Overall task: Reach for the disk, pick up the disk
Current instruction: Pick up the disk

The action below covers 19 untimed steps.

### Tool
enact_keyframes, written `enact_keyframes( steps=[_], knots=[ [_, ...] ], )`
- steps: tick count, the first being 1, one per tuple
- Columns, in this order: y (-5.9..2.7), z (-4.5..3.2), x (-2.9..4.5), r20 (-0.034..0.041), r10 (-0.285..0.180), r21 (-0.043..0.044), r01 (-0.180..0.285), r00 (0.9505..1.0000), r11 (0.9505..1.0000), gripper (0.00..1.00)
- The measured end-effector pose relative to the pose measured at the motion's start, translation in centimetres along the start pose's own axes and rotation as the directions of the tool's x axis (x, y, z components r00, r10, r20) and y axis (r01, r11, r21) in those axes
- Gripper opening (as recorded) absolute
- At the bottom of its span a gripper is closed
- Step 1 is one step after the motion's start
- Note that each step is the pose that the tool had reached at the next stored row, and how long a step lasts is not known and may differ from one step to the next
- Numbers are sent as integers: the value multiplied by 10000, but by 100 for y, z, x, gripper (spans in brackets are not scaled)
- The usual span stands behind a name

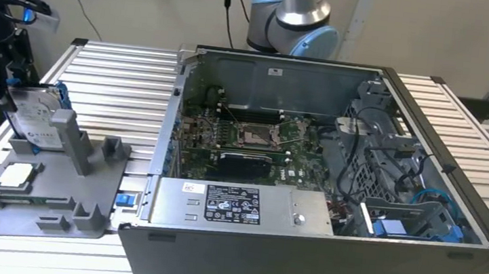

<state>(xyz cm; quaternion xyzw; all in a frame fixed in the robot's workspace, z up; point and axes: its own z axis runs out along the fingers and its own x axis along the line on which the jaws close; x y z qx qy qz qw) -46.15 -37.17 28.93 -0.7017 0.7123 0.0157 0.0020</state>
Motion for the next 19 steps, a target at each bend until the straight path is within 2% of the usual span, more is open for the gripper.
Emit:
enact_keyframes(
  steps=[4,9,16,19],
  knots=[
    [8,64,1,1,0,8,0,10000,10000,100],
    [30,143,5,16,-3,69,3,10000,10000,100],
    [32,199,5,153,-6,97,4,9999,10000,100],
    [34,234,6,172,-7,98,5,9999,10000,100]
  ],
)
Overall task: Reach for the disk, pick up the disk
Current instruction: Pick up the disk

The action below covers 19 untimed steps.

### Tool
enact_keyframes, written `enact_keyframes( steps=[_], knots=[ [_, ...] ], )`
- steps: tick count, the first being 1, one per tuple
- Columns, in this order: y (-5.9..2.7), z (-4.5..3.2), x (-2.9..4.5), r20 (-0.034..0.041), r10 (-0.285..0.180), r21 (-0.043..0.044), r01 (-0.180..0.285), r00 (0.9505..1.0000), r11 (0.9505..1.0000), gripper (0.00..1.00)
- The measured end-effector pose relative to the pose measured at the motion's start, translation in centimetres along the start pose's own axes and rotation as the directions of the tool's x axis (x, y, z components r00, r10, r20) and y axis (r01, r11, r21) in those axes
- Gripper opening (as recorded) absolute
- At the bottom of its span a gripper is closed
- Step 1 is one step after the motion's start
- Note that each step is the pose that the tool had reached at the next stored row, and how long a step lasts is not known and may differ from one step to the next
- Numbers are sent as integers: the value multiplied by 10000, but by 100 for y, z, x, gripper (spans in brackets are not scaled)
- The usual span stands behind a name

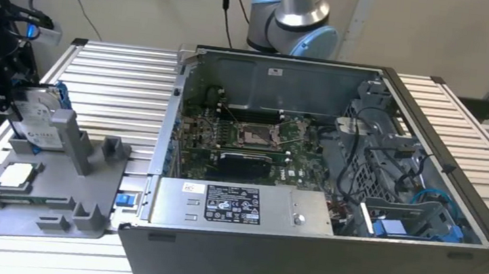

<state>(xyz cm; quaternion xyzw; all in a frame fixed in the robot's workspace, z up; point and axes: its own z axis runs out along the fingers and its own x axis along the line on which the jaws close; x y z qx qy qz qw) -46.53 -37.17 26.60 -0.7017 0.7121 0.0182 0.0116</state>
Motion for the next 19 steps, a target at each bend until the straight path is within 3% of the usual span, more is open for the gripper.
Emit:
enact_keyframes(
  steps=[5,19],
  knots=[
    [1,34,1,11,1,-1,-1,10000,10000,100],
    [-9,37,2,17,-1,1,1,10000,10000,100]
  ],
)
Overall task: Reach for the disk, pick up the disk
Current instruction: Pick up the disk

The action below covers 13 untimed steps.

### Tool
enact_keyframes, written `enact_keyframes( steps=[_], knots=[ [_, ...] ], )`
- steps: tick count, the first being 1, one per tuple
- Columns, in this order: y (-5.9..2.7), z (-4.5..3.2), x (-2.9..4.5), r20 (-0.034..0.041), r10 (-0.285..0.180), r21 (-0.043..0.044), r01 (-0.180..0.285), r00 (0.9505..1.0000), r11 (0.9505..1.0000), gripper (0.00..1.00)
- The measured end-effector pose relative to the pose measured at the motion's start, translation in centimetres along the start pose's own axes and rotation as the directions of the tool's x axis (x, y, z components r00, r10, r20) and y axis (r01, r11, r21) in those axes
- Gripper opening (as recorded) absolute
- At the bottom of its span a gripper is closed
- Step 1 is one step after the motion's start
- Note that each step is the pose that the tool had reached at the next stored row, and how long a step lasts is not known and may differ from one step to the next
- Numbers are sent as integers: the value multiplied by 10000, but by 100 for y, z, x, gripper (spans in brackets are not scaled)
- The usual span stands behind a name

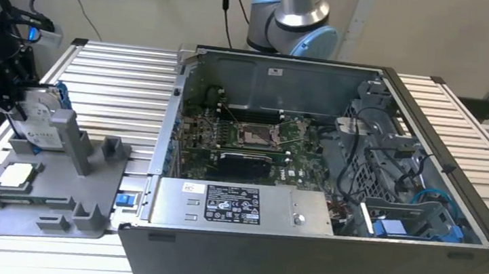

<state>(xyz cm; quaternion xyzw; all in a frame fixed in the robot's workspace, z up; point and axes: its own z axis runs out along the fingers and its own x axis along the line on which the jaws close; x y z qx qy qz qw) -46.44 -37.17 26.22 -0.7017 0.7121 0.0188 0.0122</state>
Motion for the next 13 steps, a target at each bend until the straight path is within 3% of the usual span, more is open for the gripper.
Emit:
enact_keyframes(
  steps=[9,10,13],
  knots=[
    [-41,-1,0,-4,1,-3,-1,10000,10000,100],
    [-42,0,0,-3,0,-2,0,10000,10000,0],
    [-42,0,-1,-1,0,-2,0,10000,10000,0]
  ],
)
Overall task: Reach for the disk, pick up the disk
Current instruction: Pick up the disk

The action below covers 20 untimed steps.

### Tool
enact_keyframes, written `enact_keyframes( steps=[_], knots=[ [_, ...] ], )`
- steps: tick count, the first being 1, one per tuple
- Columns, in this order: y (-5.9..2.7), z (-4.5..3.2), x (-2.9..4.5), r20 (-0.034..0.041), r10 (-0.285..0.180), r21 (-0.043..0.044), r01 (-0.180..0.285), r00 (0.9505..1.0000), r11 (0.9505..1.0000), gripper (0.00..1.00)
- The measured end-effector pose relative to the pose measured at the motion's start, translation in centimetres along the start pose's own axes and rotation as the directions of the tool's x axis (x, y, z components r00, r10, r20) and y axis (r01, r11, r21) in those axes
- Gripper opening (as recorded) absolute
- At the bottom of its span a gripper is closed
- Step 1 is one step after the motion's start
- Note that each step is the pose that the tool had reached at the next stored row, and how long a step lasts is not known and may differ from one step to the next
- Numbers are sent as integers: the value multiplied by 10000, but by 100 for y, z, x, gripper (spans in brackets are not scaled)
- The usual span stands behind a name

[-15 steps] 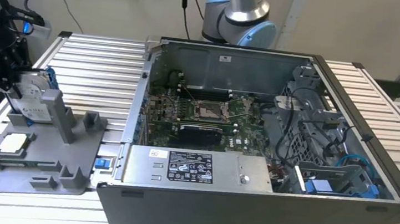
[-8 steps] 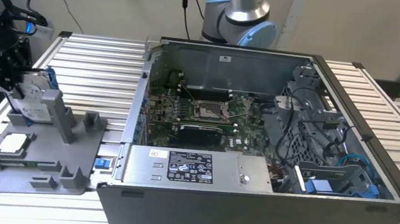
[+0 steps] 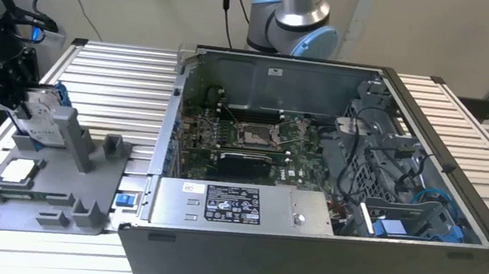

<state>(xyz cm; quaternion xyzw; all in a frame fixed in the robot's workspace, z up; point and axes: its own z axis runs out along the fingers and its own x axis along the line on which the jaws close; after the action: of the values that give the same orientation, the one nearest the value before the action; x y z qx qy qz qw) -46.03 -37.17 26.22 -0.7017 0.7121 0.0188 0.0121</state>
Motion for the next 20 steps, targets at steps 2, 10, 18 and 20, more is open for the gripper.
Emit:
enact_keyframes(
  steps=[2,10,18,20],
  knots=[
    [0,0,0,0,0,0,0,10000,10000,0],
    [0,1,-1,-1,0,0,0,10000,10000,0],
    [0,1,-5,-27,2,0,-2,10000,10000,0],
    [0,1,-5,-25,1,0,-1,10000,10000,0]
  ],
)
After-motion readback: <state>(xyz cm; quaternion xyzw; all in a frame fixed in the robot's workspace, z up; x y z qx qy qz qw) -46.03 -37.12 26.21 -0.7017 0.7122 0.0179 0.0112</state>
